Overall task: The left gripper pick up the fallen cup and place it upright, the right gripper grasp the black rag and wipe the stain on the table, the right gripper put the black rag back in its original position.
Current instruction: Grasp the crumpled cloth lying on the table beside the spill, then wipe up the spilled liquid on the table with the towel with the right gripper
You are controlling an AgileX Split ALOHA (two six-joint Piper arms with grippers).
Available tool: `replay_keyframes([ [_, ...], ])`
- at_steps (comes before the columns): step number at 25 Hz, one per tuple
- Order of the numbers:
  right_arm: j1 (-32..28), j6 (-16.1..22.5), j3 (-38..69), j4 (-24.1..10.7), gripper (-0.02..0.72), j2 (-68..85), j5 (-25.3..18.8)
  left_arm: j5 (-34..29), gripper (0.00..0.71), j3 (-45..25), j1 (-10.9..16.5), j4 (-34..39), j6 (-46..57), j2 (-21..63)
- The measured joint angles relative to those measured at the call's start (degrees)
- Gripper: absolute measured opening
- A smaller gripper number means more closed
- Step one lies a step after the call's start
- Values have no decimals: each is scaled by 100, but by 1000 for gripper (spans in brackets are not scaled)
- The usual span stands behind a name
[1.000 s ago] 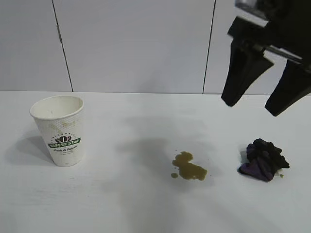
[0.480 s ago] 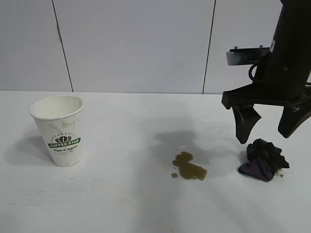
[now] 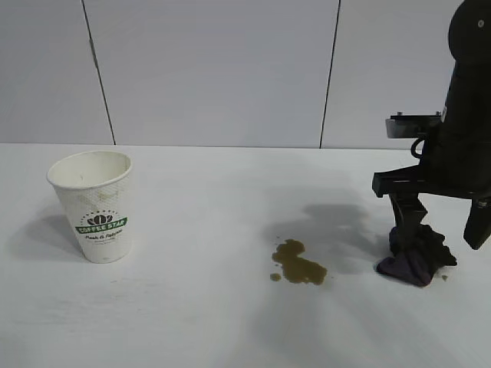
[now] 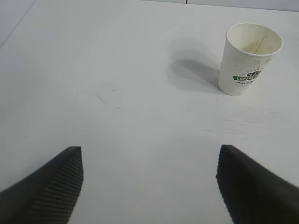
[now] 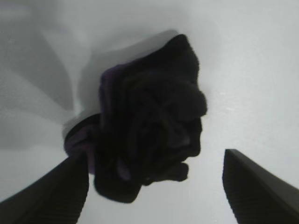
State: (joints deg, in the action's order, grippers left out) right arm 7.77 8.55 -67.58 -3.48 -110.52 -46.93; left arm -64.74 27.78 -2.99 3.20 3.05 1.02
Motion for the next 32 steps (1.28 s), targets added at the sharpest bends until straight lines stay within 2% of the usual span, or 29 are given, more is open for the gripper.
replay_keyframes([
  [4, -18, 7, -10, 21, 547, -135, 459, 0, 570, 0, 0, 0, 3, 0],
  [7, 0, 12, -10, 115, 536, -298, 624, 0, 570, 0, 0, 1, 3, 0],
  [9, 10, 16, -10, 138, 434, -357, 645, 0, 570, 0, 0, 1, 3, 0],
  [11, 10, 16, -17, 156, 224, -360, 645, 0, 570, 0, 0, 1, 3, 0],
  [12, 10, 16, -17, 164, 150, -339, 645, 0, 570, 0, 0, 1, 3, 0],
  [13, 10, 19, -17, 182, 136, -290, 645, 0, 570, 0, 0, 1, 3, 0],
  [18, 10, -117, -17, 406, 136, 276, 580, 0, 570, 0, 0, 1, 3, 0],
  [21, 156, -406, -17, 791, 136, 721, 379, 0, 570, 0, 0, 1, 3, 0],
  [24, 601, -579, -17, 1232, 136, 940, 359, 0, 570, 0, 0, 1, 3, 0],
  [26, 1018, -597, -17, 1429, 136, 961, 472, 0, 570, 0, 0, 1, 3, 0],
  [29, 1610, -548, -12, 1509, 136, 961, 838, 0, 570, 0, 0, 1, 3, 0],
  [32, 2065, -417, -12, 1524, 136, 826, 1460, 0, 570, 0, 0, 1, 3, 0],
])
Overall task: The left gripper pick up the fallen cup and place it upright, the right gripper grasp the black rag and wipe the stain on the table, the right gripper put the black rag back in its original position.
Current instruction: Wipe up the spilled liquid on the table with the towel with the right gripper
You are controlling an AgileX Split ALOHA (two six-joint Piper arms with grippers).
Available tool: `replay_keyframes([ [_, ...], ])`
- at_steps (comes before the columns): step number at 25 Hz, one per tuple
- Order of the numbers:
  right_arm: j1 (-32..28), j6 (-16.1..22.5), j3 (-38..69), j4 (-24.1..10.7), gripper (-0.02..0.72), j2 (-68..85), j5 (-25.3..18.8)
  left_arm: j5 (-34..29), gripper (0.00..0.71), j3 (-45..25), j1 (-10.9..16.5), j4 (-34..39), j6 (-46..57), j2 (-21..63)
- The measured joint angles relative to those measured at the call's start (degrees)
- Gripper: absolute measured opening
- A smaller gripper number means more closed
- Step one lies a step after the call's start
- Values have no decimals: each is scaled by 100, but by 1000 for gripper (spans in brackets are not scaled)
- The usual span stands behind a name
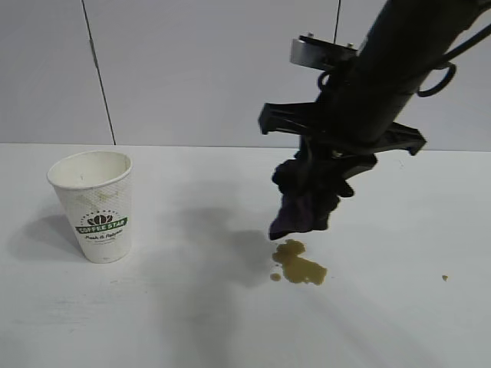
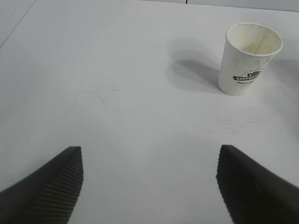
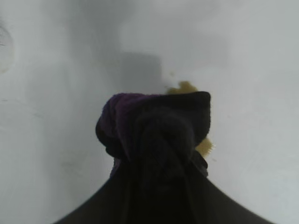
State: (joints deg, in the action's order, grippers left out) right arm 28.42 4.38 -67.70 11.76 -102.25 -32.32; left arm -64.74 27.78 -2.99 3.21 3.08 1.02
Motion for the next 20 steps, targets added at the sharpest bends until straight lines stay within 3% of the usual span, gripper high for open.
replay_keyframes([
  [5, 322, 147, 0, 12, 136, -649, 645, 0, 570, 0, 0, 0, 0, 0],
  [13, 331, 158, 0, -26, 136, -1373, 637, 0, 570, 0, 0, 0, 0, 0],
  [16, 336, 158, -5, -319, 136, -1361, 537, 0, 570, 0, 0, 0, 0, 0],
  [20, 300, 183, -17, -969, 136, -1313, 126, 0, 570, 0, 0, 0, 0, 0],
])
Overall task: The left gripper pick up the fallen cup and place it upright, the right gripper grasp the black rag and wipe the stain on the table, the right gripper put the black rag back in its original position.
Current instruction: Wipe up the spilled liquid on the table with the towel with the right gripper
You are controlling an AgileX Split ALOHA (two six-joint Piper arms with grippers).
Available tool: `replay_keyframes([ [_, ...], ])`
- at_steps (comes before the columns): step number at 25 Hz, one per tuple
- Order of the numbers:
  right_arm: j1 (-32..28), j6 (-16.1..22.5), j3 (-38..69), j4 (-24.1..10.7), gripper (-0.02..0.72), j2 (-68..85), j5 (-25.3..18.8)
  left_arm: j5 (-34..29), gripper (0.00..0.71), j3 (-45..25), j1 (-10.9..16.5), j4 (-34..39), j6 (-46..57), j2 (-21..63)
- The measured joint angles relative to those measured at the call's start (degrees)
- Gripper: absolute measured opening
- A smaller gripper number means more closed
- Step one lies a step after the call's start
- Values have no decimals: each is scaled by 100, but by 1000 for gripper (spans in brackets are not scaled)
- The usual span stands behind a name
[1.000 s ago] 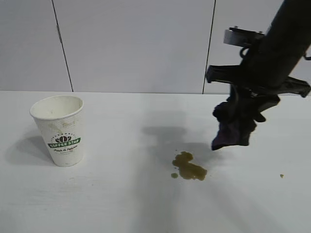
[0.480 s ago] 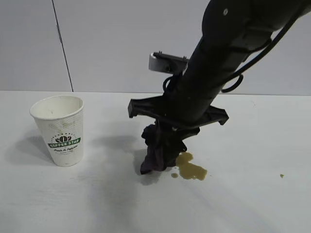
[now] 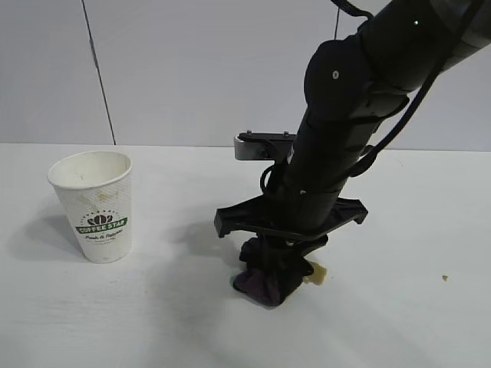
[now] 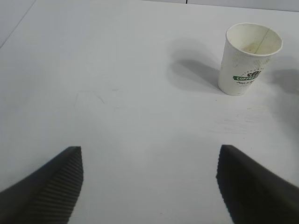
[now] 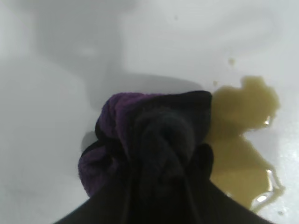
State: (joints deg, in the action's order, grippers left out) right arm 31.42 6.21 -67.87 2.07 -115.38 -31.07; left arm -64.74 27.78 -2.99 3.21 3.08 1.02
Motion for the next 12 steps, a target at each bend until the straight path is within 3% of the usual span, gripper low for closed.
replay_keyframes([
  [8, -638, 286, -26, -820, 136, 42, -493, 0, 570, -11, 0, 0, 0, 0],
  [12, -1027, 383, -26, -806, 136, 49, -495, 0, 570, -11, 0, 0, 0, 0],
])
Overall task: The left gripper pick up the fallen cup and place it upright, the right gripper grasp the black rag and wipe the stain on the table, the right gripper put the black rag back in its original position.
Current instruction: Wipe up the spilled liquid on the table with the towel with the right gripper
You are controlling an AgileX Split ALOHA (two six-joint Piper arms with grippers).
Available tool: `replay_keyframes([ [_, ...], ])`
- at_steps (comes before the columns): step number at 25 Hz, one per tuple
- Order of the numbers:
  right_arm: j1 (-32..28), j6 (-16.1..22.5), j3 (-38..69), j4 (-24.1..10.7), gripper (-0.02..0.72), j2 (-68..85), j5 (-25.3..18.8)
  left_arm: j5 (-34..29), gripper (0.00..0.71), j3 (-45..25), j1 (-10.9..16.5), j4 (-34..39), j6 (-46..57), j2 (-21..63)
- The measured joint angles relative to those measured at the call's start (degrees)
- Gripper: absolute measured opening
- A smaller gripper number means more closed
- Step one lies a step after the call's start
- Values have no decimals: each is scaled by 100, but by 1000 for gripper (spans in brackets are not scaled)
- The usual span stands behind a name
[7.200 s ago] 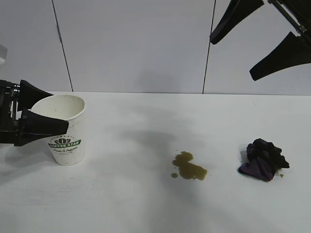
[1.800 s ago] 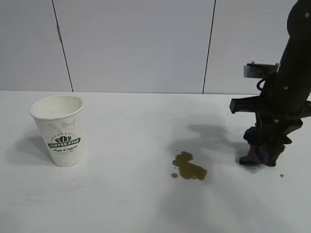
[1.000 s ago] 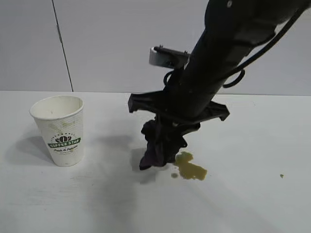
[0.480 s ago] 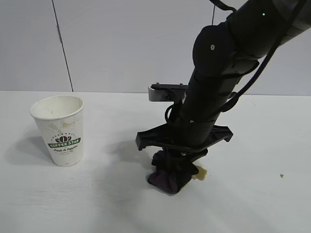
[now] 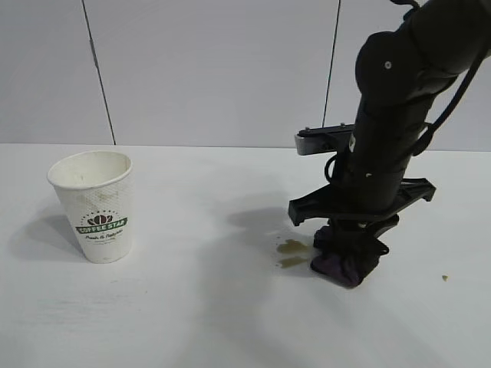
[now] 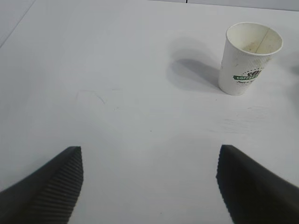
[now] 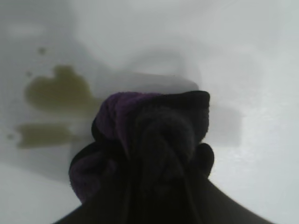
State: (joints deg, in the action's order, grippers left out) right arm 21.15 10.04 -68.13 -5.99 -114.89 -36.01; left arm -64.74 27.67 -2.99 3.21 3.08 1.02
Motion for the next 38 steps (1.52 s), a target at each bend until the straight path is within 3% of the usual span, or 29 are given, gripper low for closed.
replay_keyframes([
  [5, 31, 25, 0, 599, 136, 0, 300, 0, 570, 0, 0, 0, 0, 0],
  [11, 834, 30, 10, 1319, 136, -57, 1620, 0, 570, -11, 0, 5, 0, 0],
  [15, 1245, 30, 10, 1425, 136, -148, 2165, 0, 570, -11, 0, 5, 0, 0],
  [24, 936, 43, 10, 1353, 136, -398, 2260, 0, 570, -17, 0, 5, 0, 0],
  [30, 290, 43, -40, 988, 136, -371, 1835, 0, 570, -17, 0, 5, 0, 0],
  [34, -181, -70, -96, 810, 136, -251, 925, 0, 570, -17, 0, 5, 0, 0],
  [38, -381, -543, -106, 725, 136, -113, -8, 0, 570, -17, 0, 5, 0, 0],
])
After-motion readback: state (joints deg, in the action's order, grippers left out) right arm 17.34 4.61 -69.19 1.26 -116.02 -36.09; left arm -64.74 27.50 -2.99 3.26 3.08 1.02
